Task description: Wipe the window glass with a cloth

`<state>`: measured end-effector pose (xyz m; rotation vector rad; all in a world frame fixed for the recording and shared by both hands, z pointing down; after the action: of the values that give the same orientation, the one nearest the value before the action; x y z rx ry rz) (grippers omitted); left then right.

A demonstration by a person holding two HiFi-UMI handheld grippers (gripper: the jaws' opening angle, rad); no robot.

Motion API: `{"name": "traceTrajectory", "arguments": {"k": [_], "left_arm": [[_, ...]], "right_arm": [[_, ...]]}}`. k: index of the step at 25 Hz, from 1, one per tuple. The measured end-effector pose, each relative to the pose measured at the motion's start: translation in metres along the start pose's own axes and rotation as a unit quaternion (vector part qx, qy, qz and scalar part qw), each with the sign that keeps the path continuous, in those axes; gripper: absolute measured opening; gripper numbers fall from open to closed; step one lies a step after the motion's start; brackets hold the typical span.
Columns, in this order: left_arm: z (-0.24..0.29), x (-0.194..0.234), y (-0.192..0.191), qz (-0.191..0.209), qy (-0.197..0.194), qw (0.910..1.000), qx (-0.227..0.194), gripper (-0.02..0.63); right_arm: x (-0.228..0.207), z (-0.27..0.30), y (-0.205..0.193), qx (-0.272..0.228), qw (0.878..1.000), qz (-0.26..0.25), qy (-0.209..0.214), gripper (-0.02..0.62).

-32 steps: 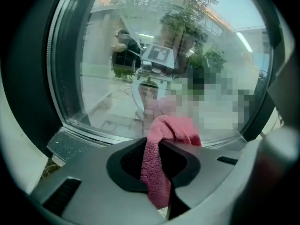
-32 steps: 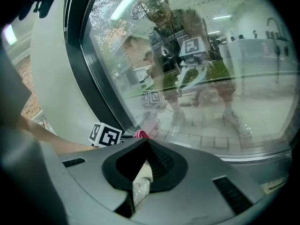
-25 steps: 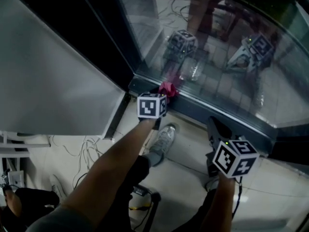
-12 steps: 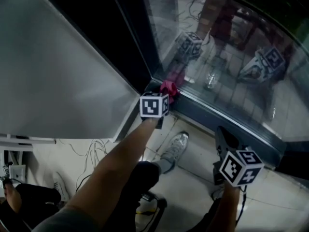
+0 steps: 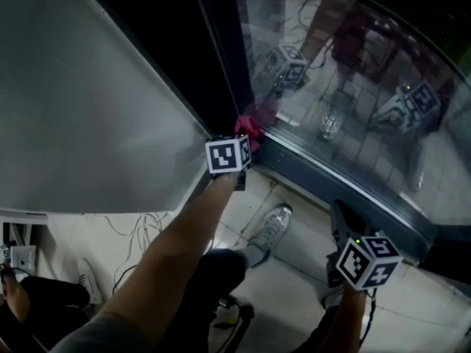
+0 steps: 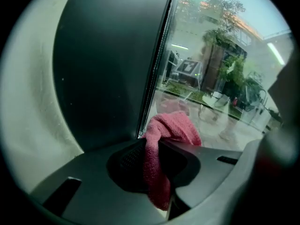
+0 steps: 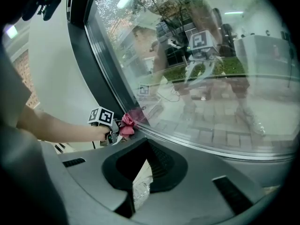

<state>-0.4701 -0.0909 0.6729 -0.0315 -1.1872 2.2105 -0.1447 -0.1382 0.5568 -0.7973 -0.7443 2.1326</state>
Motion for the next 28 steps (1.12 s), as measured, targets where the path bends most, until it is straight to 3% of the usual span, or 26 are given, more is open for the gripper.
{"name": "traceTrajectory", "arguments": {"k": [9, 14, 18, 22, 28], "left_arm": [[-0.012, -0.006, -0.001, -0.030, -0.011, 0.9995, -0.003, 0.060], [-0.050, -0.025, 0.008, -0.017, -0.028, 0.9993, -0.018, 0.060], [-0.092, -0.059, 0.036, 0.009, -0.065, 0.9964, -0.054, 0.060], [-0.145, -0.109, 0.068, 0.042, -0.121, 0.9861, -0.106, 0.060], [-0.233, -0.186, 0.103, 0.079, -0.213, 0.9591, -0.169, 0.060]], "right_arm": [[-0.002, -0.004, 0.003, -0.013, 1.000, -0.007, 0.000, 0.005], [0.004, -0.033, 0.006, -0.035, 0.999, -0.017, 0.002, 0.005], [0.011, -0.070, 0.020, -0.088, 0.996, 0.001, 0.002, 0.005], [0.020, -0.114, 0.035, -0.143, 0.990, 0.010, 0.011, 0.005], [0.041, -0.197, 0.078, -0.231, 0.973, -0.025, 0.005, 0.005]]}}
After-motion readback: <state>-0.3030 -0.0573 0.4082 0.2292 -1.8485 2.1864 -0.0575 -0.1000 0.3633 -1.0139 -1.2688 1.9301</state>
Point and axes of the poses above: the fingertips, and each gripper's own axes: z forward along the fingers, x to its left, y out of its top, the point moved 3 cm from there along -z, backward along the fingers, and after that the axes turned 6 degrees about -y, right-handed, at the moved point
